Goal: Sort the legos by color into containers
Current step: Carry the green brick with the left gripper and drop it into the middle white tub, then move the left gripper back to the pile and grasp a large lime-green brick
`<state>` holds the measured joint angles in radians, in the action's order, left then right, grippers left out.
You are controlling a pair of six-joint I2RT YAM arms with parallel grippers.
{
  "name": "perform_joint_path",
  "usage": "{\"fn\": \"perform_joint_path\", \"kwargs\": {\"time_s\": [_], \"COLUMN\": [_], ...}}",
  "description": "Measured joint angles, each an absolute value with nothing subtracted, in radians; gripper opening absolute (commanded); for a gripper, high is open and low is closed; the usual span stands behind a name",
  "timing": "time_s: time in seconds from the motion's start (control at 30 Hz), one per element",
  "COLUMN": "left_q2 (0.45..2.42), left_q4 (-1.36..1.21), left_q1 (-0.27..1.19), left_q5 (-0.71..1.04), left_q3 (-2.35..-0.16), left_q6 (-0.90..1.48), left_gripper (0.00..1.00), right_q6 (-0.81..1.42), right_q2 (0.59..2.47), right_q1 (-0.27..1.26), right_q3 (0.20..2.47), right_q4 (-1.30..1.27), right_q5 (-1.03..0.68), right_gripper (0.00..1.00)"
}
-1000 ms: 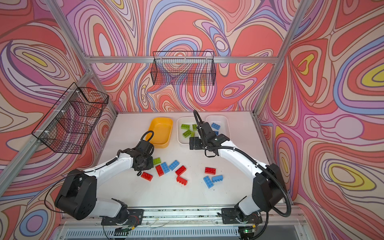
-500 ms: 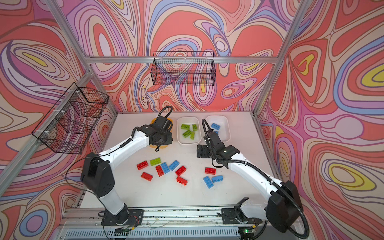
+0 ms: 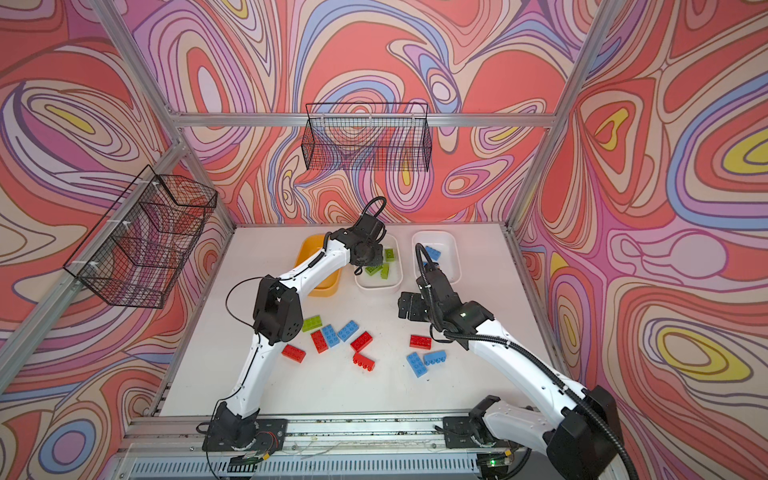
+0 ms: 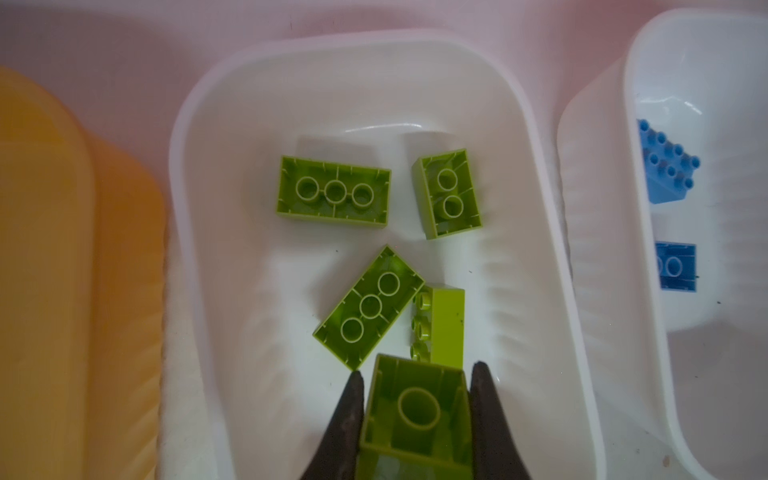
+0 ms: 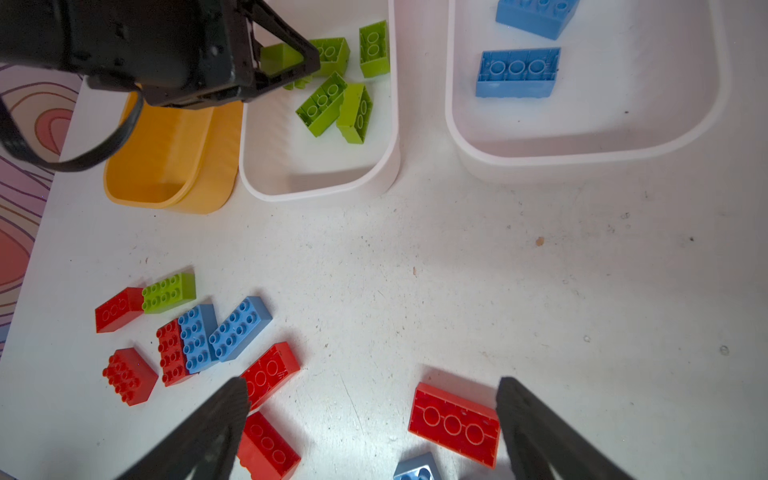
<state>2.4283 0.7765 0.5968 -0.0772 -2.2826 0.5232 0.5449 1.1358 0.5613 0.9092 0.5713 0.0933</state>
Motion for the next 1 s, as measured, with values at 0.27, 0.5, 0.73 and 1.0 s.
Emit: {"fn": "perform_joint_path", "kwargs": {"time_s": [0.27,0.5,0.73,1.0], "left_q2": [2.44,2.092,1.599,1.428], "left_q4": [0.78,0.705,0.61,0.572], "left_q1": [0.6,0.617,0.625,0.623], "left_q5": [-0.052,-0.113,-0.22,-0.228], "left_q3": [-2.289,-1.864,-1.356,-0.936], "left_q6": [0.527,0.545,0.618,0.745], "left_gripper": [0.76,0.75,0.76,0.75], "right_q6": [0.545,0.543,0.537,0.542], "right_q2": [1.124,1.131,1.177,1.266], "right_q1": [0.561,0.561,0.562,0.565], "right_q3": [0.909,0.918,0.987,1.008], "right_q4": [0.573,0.577,0.591,0.593], "right_q5": [0.107,0.11,0.115,0.1], "right_gripper": [0.98,0.98,0.98,0.98]}}
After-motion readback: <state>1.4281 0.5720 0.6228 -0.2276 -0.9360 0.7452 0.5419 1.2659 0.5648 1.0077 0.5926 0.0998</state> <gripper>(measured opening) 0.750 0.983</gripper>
